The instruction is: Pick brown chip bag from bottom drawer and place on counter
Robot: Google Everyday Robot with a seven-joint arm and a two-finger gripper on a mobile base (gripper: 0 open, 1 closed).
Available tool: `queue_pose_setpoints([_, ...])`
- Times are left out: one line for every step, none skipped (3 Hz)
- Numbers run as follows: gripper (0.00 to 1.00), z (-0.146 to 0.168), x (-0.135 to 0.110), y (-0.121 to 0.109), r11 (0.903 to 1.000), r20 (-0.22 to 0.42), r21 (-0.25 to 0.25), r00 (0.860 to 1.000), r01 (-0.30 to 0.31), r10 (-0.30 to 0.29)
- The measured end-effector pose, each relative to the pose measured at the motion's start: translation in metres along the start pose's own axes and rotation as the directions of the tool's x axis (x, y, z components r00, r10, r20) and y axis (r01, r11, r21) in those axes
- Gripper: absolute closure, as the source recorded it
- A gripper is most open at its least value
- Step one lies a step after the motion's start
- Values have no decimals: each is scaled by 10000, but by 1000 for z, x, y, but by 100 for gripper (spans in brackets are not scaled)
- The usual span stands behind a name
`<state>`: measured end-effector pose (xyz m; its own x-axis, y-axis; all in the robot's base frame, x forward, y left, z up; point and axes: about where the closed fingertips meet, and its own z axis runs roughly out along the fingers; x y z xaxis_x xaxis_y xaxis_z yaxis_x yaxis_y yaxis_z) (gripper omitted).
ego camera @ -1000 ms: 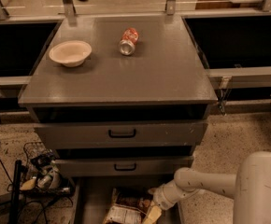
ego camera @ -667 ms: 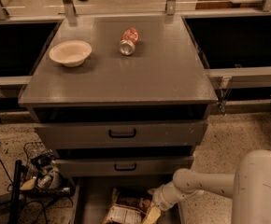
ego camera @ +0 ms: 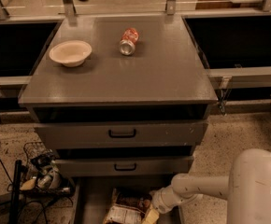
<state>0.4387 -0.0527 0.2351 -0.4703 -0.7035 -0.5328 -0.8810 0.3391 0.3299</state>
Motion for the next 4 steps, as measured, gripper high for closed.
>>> queue_pose_setpoints([0, 22, -26, -24, 9998, 714, -68, 9973, -169, 173])
queue_pose_setpoints([0, 24, -25, -23, 9998, 759, -110, 9970, -154, 162])
queue_pose_setpoints([0, 36, -20, -26, 9993, 788, -237, 9965, -278, 296])
queue_pose_setpoints([0, 48, -13, -27, 9985, 753, -375, 9962, -399, 426])
